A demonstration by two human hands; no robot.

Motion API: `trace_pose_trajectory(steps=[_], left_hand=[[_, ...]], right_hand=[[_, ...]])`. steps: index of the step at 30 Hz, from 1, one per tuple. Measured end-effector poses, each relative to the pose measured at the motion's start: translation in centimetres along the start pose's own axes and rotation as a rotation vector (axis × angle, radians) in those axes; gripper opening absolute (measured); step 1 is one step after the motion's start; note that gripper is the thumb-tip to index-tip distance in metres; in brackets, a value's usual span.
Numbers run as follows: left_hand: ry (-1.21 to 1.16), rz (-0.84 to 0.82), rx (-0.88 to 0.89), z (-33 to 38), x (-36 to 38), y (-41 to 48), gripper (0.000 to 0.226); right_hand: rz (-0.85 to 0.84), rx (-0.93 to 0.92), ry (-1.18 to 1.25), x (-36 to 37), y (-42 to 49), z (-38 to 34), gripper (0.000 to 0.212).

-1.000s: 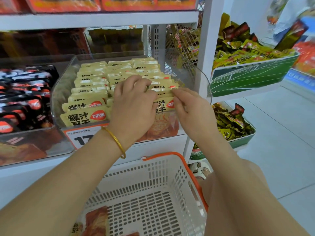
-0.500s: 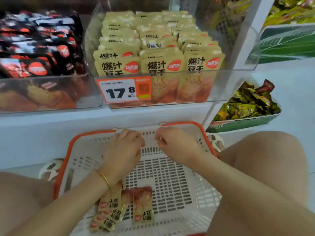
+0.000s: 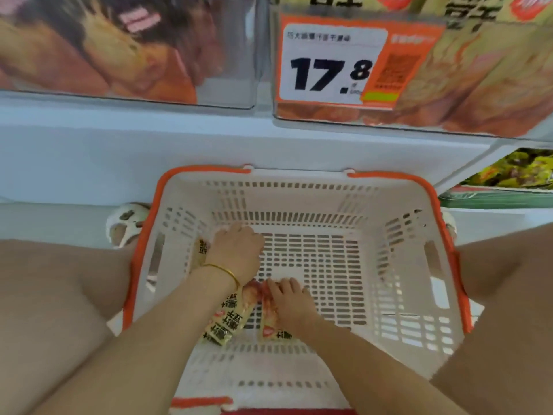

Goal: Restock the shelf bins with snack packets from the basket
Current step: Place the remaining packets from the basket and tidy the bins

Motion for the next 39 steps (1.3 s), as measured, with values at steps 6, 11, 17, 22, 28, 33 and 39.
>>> trace_pose_trajectory(steps=[6,11,17,22,28,33,39], left_hand=[[-0.005,-0.145,-0.061,-0.8,1.6,-0.1,0.03],[-0.358,-0.235,-0.251,-2.0,1.1,0.0,0.037],[-0.89,-0.123,-0.281,-1.4,-6.6,-0.4,0.022],[-0.546,0.124,-0.021,-0.3,-17.4,-3.5,0.027],[-0.346,0.564,0.214,2.2,-29.9,-11.0,0.035],[-0.457,0.916,0.31,2.0,-37.1,-15.0,0.027],[-0.475,1.029,0.351,2.1,-38.3,-14.4,0.029]], right_hand=[[0.002,0.131,0.295,-4.0,1.1,2.4,0.023],[0.123,0.171,1.104,-9.7,-2.2,5.3,0.034],[0.294,-0.014,1.768,-16.9,-8.0,2.5,0.029],[0.829,-0.045,1.202,-24.9,-15.1,3.2,0.041],[1.211,-0.369,0.722,-35.6,-25.2,-2.1,0.034],[1.514,-0.481,0.618,-41.4,-30.0,-3.0,0.032],[1.628,-0.401,0.453,-43.8,-30.8,-3.0,0.023]])
Point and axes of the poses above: each hand's wrist, its own y-axis towards the middle knuckle, its own x-axis out of the palm, z = x × y, the point moved 9 cm from there along y, towards the middle knuckle, and after that the axes turned 9 degrees about -x, right-handed, at the moved point
